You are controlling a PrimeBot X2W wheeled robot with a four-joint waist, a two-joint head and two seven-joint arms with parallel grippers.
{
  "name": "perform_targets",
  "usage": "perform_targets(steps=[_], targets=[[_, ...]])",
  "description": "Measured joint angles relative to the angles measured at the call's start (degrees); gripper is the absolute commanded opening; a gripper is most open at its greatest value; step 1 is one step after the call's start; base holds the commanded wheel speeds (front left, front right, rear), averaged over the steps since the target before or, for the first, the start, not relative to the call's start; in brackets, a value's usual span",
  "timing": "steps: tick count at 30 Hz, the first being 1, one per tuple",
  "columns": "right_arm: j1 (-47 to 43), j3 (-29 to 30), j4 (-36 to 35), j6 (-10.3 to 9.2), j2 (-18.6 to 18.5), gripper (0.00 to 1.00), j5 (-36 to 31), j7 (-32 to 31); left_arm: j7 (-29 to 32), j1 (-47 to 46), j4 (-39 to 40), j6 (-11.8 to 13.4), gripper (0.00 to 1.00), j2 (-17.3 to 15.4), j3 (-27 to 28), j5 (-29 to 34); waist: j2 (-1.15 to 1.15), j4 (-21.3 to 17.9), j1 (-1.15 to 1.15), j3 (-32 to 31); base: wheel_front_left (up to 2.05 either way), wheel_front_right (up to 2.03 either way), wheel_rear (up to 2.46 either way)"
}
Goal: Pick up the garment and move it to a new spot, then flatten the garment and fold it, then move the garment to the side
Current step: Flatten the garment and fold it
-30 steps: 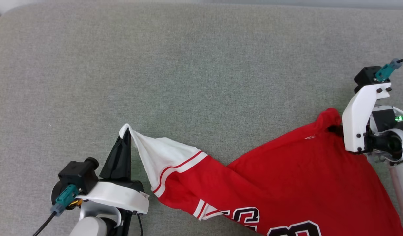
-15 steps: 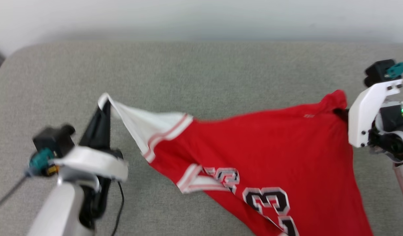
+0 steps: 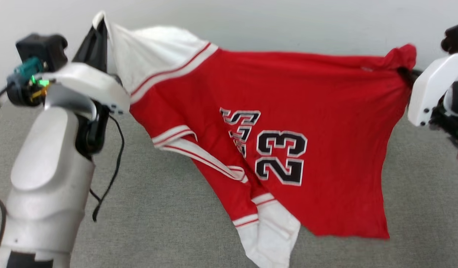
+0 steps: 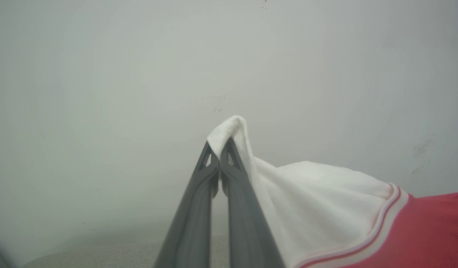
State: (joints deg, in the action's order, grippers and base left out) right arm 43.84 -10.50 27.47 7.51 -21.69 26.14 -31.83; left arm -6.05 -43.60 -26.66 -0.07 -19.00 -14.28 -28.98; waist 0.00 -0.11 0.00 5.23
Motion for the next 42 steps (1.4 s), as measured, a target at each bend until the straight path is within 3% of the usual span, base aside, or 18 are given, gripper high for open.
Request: perform_targets(steps=[12, 20, 30, 42], targets=[[15.55, -0.16, 1.04, 0.02, -4.77, 0.0, -3.77, 11.29, -4.57, -25.0, -13.1, -1.9, 0.0, 0.59, -0.26, 2.49, 0.0, 0.59, 0.0, 6.37, 0.0, 0.0, 0.0], [26.35, -1.74, 0.41, 0.03, -6.99, 0.0, -5.31, 15.99, -6.06, -38.08, -15.85, -2.41, 0.0, -2.01, 0.04, 4.02, 0.0, 0.63, 0.0, 12.98, 0.0, 0.0, 0.0], [41.55, -2.66, 3.0, 0.03, -6.16, 0.0, -7.95, 21.47, -6.25, -50.93, -16.68, -2.97, 0.0, -4.53, 0.22, 5.11, 0.0, -0.37, 0.01, 24.58, 0.0, 0.0, 0.0], [49.25, -6.75, 10.85, 0.03, -3.07, 0.0, -8.44, 26.95, -8.05, -53.41, -21.34, -3.74, 0.0, -3.85, 0.23, 4.45, 0.0, -0.49, 0.01, 34.31, 0.0, 0.0, 0.0]])
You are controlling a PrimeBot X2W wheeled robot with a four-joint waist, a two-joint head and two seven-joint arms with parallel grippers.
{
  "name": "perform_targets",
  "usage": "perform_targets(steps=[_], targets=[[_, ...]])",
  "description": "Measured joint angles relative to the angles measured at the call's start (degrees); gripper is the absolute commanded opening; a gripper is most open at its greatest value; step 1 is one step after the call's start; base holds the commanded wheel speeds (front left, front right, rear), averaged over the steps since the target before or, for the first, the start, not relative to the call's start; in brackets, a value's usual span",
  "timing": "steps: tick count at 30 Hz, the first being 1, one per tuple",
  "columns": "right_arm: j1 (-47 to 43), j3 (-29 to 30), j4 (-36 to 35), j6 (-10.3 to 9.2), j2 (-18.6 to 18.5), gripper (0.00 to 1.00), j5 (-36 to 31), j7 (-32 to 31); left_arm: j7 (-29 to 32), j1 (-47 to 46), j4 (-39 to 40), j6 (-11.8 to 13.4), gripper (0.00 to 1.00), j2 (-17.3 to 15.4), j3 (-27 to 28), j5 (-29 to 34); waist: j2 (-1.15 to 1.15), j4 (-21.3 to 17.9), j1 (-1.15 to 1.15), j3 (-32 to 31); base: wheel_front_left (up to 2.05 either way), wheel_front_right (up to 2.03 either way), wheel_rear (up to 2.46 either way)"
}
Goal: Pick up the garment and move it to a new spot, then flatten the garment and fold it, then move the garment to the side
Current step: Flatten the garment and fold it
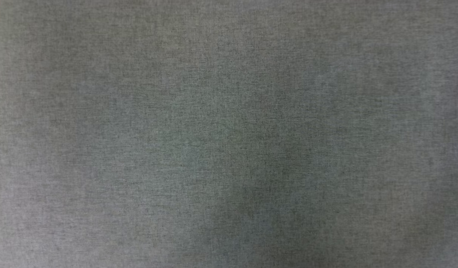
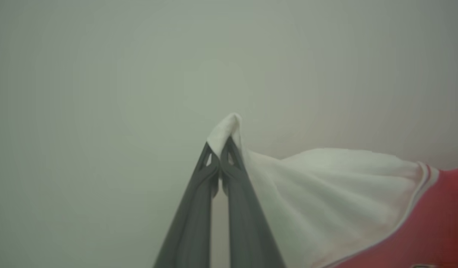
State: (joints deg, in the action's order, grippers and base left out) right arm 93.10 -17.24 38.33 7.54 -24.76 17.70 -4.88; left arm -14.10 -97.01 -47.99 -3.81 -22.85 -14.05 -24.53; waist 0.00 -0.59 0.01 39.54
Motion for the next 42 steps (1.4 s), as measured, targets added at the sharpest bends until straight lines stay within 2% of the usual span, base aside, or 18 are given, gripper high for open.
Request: perform_targets(steps=[9, 14, 19, 26, 33, 37, 42], targets=[[-4.05, -5.46, 6.83, -0.01, 1.53, 0.0, 4.72, 1.8, -0.74, 6.94, -4.0, -1.78, 0.0, 1.94, 0.56, -2.08, 0.0, 0.87, -0.01, -1.52, 0.0, 0.0, 0.0], [-10.03, -8.32, 7.91, -0.01, 0.98, 0.0, 9.2, 2.6, -0.81, 14.36, -2.1, -2.77, 0.0, 2.0, 2.01, -3.07, 0.0, 1.26, -0.01, -4.51, 0.0, 0.0, 0.0], [-20.91, -11.32, 7.3, -0.01, -0.31, 0.0, 14.61, 4.37, -0.81, 28.63, 2.65, -3.19, 0.0, 2.4, 4.55, -3.93, 0.0, 1.47, -0.01, -9.22, 0.0, 0.0, 0.0], [-38.9, -13.21, 2.55, 0.0, -3.02, 0.0, 20.96, 5.35, -0.8, 51.85, 10.87, -3.04, 0.0, 3.35, 6.9, -4.08, 0.0, 2.02, -0.02, -18.02, 0.0, 0.0, 0.0], [-56.23, -12.39, -4.07, 0.01, -5.14, 0.0, 23.62, 4.37, 0.71, 71.46, 18.3, -0.63, 0.0, 2.9, 7.1, -4.59, 0.0, 2.32, -0.02, -26.6, 0.0, 0.0, 0.0], [-65.73, -10.37, -8.48, 0.02, -5.93, 0.0, 23.5, 2.47, 3.83, 81.55, 25.72, 2.52, 0.0, 1.96, 7.68, -5.13, 0.0, 2.5, -0.03, -31.09, 0.0, 0.0, 0.0], [-77.28, -4.5, -15.39, 0.03, -5.73, 0.0, 22.47, -0.31, 8.17, 94.14, 36.53, 7.34, 0.0, 1.69, 9.43, -6.59, 0.0, 2.71, -0.03, -35.6, 0.0, 0.0, 0.0]])
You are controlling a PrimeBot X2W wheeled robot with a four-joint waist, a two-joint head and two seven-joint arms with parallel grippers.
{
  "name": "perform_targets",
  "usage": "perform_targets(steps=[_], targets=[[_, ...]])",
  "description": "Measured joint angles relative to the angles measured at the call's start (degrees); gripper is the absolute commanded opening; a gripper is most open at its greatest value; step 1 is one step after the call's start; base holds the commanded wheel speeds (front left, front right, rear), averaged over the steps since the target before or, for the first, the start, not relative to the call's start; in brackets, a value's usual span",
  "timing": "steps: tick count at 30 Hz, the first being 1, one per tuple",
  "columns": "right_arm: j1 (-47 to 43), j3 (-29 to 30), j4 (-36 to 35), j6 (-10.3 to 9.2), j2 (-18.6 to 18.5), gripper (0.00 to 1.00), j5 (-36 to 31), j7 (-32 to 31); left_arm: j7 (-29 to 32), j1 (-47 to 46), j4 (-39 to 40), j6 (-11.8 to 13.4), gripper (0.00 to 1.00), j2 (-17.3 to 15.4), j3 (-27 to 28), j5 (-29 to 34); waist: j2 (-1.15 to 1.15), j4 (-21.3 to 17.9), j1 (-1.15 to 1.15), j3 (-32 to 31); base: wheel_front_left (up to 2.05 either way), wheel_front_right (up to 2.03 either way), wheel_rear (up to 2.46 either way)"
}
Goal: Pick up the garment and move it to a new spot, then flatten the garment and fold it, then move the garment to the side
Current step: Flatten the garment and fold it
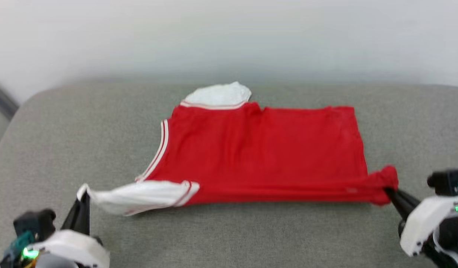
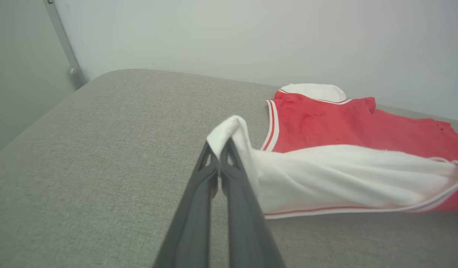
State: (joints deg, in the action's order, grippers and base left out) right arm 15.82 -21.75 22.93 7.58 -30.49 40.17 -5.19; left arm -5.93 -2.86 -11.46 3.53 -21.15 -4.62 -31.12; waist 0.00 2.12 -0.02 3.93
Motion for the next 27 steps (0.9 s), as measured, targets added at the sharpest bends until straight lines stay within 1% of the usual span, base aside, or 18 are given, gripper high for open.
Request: perform_targets(steps=[3, 6, 9, 13, 16, 19, 22, 27], targets=[[-7.11, 4.68, -4.6, 0.01, 1.09, 0.0, -1.61, -2.52, 2.57, 6.98, 6.5, 2.72, 0.0, -0.07, 0.83, -0.55, 0.0, 0.13, 0.0, -2.06, 0.0, 0.0, 0.0], [-13.77, 9.68, -9.53, 0.01, 3.38, 0.0, -3.9, -5.72, 4.94, 12.46, 12.39, 5.22, 0.0, -0.08, 1.68, -1.27, 0.0, 0.3, 0.0, -3.53, 0.0, 0.0, 0.0], [-19.95, 14.23, -14.72, 0.0, 5.88, 0.0, -6.39, -9.62, 7.0, 16.77, 17.45, 7.28, 0.0, -0.01, 2.21, -1.65, 0.0, 0.64, 0.0, -4.31, 0.0, 0.0, 0.0], [-25.02, 18.85, -21.51, -0.01, 9.24, 0.0, -8.68, -15.6, 8.91, 20.31, 22.57, 9.18, 0.0, -0.09, 2.94, -1.94, 0.0, 0.89, 0.0, -4.07, 0.0, 0.0, 0.0], [-26.27, 21.34, -25.01, -0.02, 11.04, 0.0, -10.39, -19.25, 9.87, 20.17, 24.36, 9.24, 0.0, -0.12, 2.4, -2.18, 0.0, 0.98, 0.0, -3.19, 0.0, 0.0, 0.0], [-25.91, 22.23, -26.74, -0.03, 12.25, 0.0, -11.51, -22.35, 10.51, 18.29, 24.29, 8.34, 0.0, -0.1, 1.14, -2.53, 0.0, 0.93, 0.01, -2.12, 0.0, 0.0, 0.0], [-23.81, 22.54, -26.73, -0.04, 12.91, 0.0, -12.26, -24.68, 10.93, 14.8, 22.79, 7.16, 0.0, -0.12, -0.25, -2.75, 0.0, 0.74, 0.02, -0.84, 0.0, 0.0, 0.0], [-18.87, 22.03, -23.59, -0.05, 13.55, 0.0, -12.99, -26.43, 11.16, 8.21, 18.46, 4.99, 0.0, 0.3, -2.5, -2.81, 0.0, 0.39, 0.02, 1.25, 0.0, 0.0, 0.0]])
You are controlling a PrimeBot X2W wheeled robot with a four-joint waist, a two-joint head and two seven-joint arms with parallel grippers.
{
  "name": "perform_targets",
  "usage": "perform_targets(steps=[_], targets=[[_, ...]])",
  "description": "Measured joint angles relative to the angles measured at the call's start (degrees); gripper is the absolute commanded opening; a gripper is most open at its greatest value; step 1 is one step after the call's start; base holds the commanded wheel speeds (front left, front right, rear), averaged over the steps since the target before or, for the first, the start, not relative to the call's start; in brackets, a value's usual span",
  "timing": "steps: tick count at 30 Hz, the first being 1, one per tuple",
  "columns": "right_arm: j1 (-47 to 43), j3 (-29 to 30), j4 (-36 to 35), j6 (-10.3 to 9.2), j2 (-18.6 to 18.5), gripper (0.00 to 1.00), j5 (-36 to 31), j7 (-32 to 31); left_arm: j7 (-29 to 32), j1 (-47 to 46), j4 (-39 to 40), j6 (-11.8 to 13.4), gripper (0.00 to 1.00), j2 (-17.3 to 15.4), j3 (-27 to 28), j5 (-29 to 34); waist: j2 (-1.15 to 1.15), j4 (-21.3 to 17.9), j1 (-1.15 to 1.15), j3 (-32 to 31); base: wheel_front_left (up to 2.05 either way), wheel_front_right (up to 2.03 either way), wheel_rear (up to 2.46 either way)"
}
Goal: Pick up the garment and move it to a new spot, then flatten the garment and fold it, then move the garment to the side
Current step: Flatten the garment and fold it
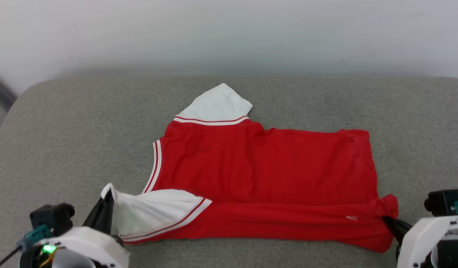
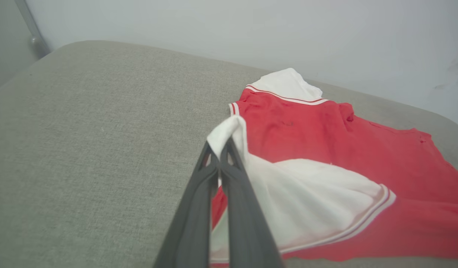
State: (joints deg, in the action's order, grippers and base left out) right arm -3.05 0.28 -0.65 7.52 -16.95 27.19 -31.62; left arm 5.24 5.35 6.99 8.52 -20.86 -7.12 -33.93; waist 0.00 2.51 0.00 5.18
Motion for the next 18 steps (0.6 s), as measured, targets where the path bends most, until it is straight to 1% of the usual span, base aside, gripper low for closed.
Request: perform_targets(steps=[5, 10, 13, 14, 15, 16, 17, 18], targets=[[4.87, -1.49, 4.12, -0.01, -0.21, 0.0, -0.35, 0.23, -1.36, -6.66, -6.58, -2.79, 0.0, 1.2, -1.3, -0.69, 0.0, -0.04, 0.0, 2.41, 0.0, 0.0, 0.0], [8.72, -2.94, 8.65, -0.01, -0.45, 0.0, 0.07, 3.28, -4.36, -11.47, -13.73, -5.05, 0.0, 2.6, -1.42, -1.68, 0.0, -0.12, 0.01, 5.07, 0.0, 0.0, 0.0], [10.66, -4.85, 11.79, -0.01, -0.96, 0.0, 0.12, 5.23, -5.02, -14.27, -17.95, -6.43, 0.0, 3.46, -1.59, -2.66, 0.0, -0.14, 0.01, 6.85, 0.0, 0.0, 0.0], [11.52, -5.48, 12.73, -0.01, -0.94, 0.04, 0.29, 6.06, -5.56, -15.14, -19.49, -7.08, 0.0, 3.54, -1.62, -2.77, 0.0, -0.2, 0.01, 7.42, 0.0, 0.0, 0.0], [12.44, -6.08, 13.59, -0.01, -0.94, 0.16, 0.52, 7.0, -5.77, -16.08, -21.09, -7.57, 0.0, 3.55, -1.62, -3.05, 0.0, -0.29, 0.01, 8.0, 0.0, 0.0, 0.0], [13.17, -6.46, 14.48, -0.01, -0.96, 0.21, 0.57, 7.87, -5.88, -16.88, -22.45, -8.2, 0.0, 3.65, -1.81, -3.35, 0.0, -0.37, 0.01, 8.52, 0.0, 0.0, 0.0], [13.71, -6.84, 15.58, 0.0, -0.94, 0.31, 0.87, 8.5, -5.94, -17.58, -23.92, -8.83, 0.19, 4.0, -1.87, -3.88, 0.0, -0.45, 0.01, 8.99, 0.0, 0.0, 0.0], [14.06, -7.23, 16.41, 0.01, -0.94, 0.65, 1.26, 9.14, -5.83, -18.18, -25.2, -9.49, 0.38, 4.34, -2.16, -4.32, 0.0, -0.53, 0.01, 9.36, 0.0, 0.0, 0.0]])
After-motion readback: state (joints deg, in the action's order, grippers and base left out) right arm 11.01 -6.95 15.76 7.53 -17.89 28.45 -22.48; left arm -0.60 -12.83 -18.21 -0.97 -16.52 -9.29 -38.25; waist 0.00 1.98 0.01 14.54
